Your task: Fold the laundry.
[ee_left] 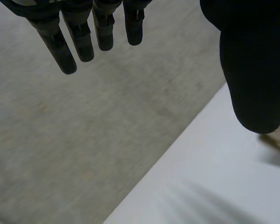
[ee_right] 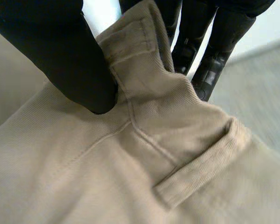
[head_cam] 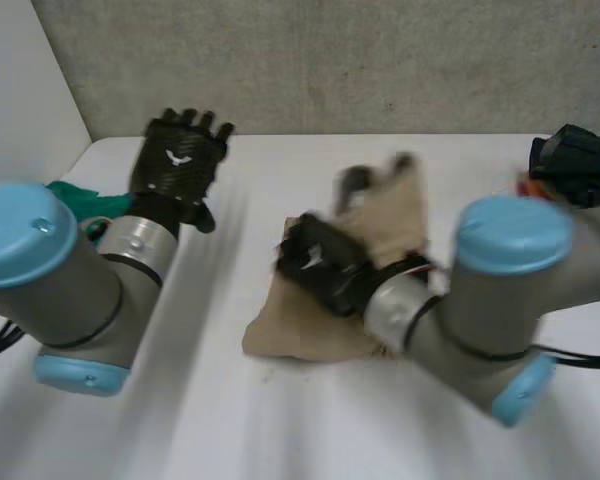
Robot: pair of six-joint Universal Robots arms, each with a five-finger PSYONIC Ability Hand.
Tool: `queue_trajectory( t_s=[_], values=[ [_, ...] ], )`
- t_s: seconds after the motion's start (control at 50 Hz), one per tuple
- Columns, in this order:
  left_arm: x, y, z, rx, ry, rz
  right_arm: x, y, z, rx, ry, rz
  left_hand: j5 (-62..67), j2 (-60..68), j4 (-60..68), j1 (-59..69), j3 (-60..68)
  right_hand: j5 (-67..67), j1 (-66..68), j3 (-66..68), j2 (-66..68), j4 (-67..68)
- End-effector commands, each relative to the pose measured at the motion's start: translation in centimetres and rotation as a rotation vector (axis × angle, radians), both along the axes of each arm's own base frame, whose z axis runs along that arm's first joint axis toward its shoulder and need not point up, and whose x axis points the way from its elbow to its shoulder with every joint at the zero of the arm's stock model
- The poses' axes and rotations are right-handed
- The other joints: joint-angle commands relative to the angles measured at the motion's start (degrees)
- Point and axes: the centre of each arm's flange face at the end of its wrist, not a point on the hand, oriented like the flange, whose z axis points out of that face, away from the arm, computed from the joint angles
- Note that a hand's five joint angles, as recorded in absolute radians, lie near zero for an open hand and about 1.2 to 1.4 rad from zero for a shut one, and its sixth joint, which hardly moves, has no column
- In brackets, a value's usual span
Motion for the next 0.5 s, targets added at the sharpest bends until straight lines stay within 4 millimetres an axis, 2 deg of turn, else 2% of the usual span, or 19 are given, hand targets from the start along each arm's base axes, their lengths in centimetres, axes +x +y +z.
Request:
queue_trajectory(
  t_s=[0.02, 0.06, 0.12, 0.14, 0.16, 0.2, 0.22, 0.28, 0.3, 0.34, 0.36, 0.42, 0.44, 0.46, 0.5],
  values=[
    [3.7, -1.6, 1.6, -0.026, 0.028, 0.163, 3.7, 1.2, -4.2, 0.000, 0.015, 0.135, -1.75, -1.46, -1.45, -0.67, -1.89, 14.03, 20.94, 11.37, 12.22, 11.66],
    [4.2, -1.7, 1.6, -0.024, 0.025, 0.174, 4.6, 1.7, -4.5, 0.025, -0.006, 0.154, -1.75, -1.46, -1.45, -0.67, -1.89, 8.93, 15.84, 6.26, 7.12, 6.56],
    [4.5, -1.7, 1.2, -0.014, 0.018, 0.181, 5.0, 1.7, -4.2, 0.057, -0.046, 0.144, -1.58, -1.29, -1.28, -0.50, -1.72, -32.52, -25.61, -35.19, -34.34, -34.90],
    [4.5, -1.7, 1.1, -0.011, 0.016, 0.181, 5.2, 1.7, -3.8, 0.090, -0.082, 0.125, -1.75, -1.46, -1.44, -0.67, -1.89, -50.16, -43.25, -52.82, -51.97, -52.53],
    [4.4, -1.7, 1.1, -0.010, 0.016, 0.178, 5.1, 1.5, -3.6, 0.109, -0.102, 0.105, -1.75, -1.46, -1.45, -0.67, -1.89, -53.83, -46.92, -56.50, -55.64, -56.20],
    [4.3, -1.6, 1.1, -0.010, 0.015, 0.173, 4.8, 1.0, -2.6, 0.156, -0.148, 0.052, -1.92, -1.63, -1.61, -0.84, -2.06, -55.97, -49.06, -58.63, -57.78, -58.34],
    [4.0, -1.6, 1.3, -0.018, 0.019, 0.164, 4.3, 0.5, -1.0, 0.207, -0.210, -0.015, -1.92, -1.63, -1.61, -0.84, -2.06, -55.97, -49.06, -58.63, -57.78, -58.34],
    [3.5, -1.7, 1.6, -0.029, 0.022, 0.140, 3.3, 0.2, 2.0, 0.291, -0.330, -0.111, -1.92, -1.63, -1.61, -0.84, -2.06, -55.97, -49.06, -58.63, -57.78, -58.34],
    [3.1, -1.8, 2.1, -0.046, 0.032, 0.116, 2.4, -0.2, 3.8, 0.354, -0.420, -0.176, -1.75, -1.46, -1.45, -0.67, -1.89, -55.97, -49.06, -58.63, -57.78, -58.34],
    [2.2, -2.0, 2.6, -0.059, 0.049, 0.077, 1.1, -0.9, 5.4, 0.420, -0.513, -0.242, -1.58, -1.29, -1.28, -0.50, -1.72, -55.97, -49.06, -58.63, -57.78, -58.34],
    [1.6, -2.0, 2.8, -0.059, 0.061, 0.054, -0.3, -1.9, 6.4, 0.469, -0.586, -0.314, -1.41, -1.12, -1.11, -0.33, -1.55, -55.97, -49.06, -58.63, -57.78, -58.34],
    [-1.3, -1.5, 2.7, -0.025, 0.111, -0.057, -2.8, -3.6, 7.3, 0.526, -0.653, -0.436, 0.10, 0.39, 0.40, 1.18, -0.04, -55.97, -49.06, -58.63, -57.78, -58.34],
    [-2.0, -1.2, 2.6, -0.007, 0.120, -0.084, -4.5, -4.8, 7.8, 0.547, -0.670, -0.520, 0.43, 0.72, 0.74, 1.52, 0.29, -55.97, -49.06, -58.63, -57.78, -58.34],
    [-3.3, -0.8, 2.4, 0.028, 0.131, -0.131, -5.2, -5.3, 7.9, 0.559, -0.670, -0.557, 0.44, 0.73, 0.74, 1.52, 0.30, -55.97, -49.06, -58.63, -57.78, -58.34],
    [-4.5, -0.7, 2.0, 0.073, 0.136, -0.167, -6.2, -5.9, 8.0, 0.581, -0.657, -0.609, 0.44, 0.73, 0.74, 1.52, 0.30, -55.97, -49.06, -58.63, -57.78, -58.34]
  ],
)
